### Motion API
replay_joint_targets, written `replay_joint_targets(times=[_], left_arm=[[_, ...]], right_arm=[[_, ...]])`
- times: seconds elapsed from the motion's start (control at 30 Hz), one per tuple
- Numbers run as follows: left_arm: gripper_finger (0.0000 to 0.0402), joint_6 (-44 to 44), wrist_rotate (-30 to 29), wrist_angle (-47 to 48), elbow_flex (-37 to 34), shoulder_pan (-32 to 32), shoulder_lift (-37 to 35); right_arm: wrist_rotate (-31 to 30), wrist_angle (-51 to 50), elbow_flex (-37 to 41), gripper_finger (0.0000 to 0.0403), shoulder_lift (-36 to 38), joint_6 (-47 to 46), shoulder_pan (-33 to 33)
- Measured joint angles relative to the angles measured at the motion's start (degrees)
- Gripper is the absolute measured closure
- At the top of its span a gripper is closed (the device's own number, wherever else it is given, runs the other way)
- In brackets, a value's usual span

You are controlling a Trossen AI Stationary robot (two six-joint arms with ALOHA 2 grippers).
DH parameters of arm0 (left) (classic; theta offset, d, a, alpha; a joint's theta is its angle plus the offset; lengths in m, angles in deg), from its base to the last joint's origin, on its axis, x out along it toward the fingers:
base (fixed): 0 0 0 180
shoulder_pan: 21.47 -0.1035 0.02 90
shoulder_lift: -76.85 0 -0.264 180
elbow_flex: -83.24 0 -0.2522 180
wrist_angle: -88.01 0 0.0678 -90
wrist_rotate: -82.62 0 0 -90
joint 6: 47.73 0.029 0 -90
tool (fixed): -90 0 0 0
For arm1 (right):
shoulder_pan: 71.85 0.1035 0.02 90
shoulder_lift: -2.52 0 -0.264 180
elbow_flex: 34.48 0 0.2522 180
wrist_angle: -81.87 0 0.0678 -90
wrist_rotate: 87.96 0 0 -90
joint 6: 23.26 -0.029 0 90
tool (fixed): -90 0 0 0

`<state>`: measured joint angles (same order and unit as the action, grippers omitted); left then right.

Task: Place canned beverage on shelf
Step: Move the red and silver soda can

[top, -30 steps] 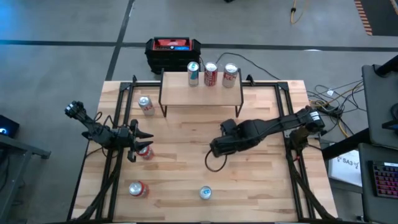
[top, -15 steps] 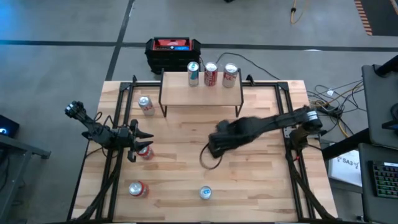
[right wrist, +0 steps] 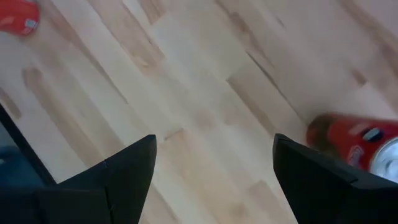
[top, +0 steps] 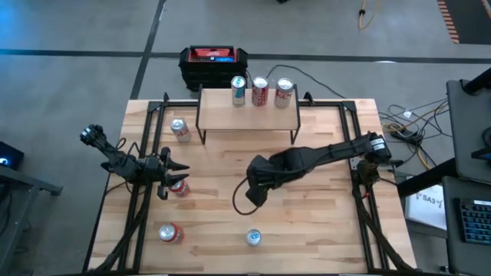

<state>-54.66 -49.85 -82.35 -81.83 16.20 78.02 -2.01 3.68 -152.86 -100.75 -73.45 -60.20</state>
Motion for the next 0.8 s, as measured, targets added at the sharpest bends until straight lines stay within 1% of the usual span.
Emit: replay_joint_targets(times=[0.07,0.13,0.2,0.3,0.33,0.43,0.53,0.63,0.7,0.8], left_arm=[[0.0283,0.0,0.0,0.0,0.0,0.0,0.0],[0.0283,0.0,0.0,0.0,0.0,0.0,0.0],[0.0283,0.0,0.0,0.0,0.0,0.0,0.0],[0.0283,0.0,0.0,0.0,0.0,0.0,0.0],[0.0283,0.0,0.0,0.0,0.0,0.0,0.0],[0.0283,0.0,0.0,0.0,0.0,0.0,0.0],[0.0283,0.0,0.0,0.0,0.0,0.0,0.0],[0.0283,0.0,0.0,0.0,0.0,0.0,0.0],[0.0283,0.0,0.0,0.0,0.0,0.0,0.0],[0.0283,0.0,0.0,0.0,0.0,0.0,0.0]], right_arm=[[-0.3,0.0,0.0,0.0103,0.4,0.8,-0.2],[-3.6,-0.3,-0.3,0.0103,1.2,-0.2,-0.3],[-10.8,-1.4,-1.2,0.0103,3.2,-0.1,-0.2],[-24.0,-6.7,-1.8,0.0103,8.7,0.1,-0.1],[-26.3,-8.1,-1.3,0.0103,10.7,0.1,-0.2],[-30.1,-9.5,2.2,0.0103,16.6,-0.2,-0.4],[-33.5,-8.5,8.3,0.0103,22.5,-1.4,-0.3],[-38.1,-5.6,17.0,0.0103,30.1,-2.0,-0.3],[-39.7,-1.4,24.6,0.0103,35.1,-3.5,-0.4],[-39.5,9.2,37.4,0.0103,41.7,-3.6,-0.1]])
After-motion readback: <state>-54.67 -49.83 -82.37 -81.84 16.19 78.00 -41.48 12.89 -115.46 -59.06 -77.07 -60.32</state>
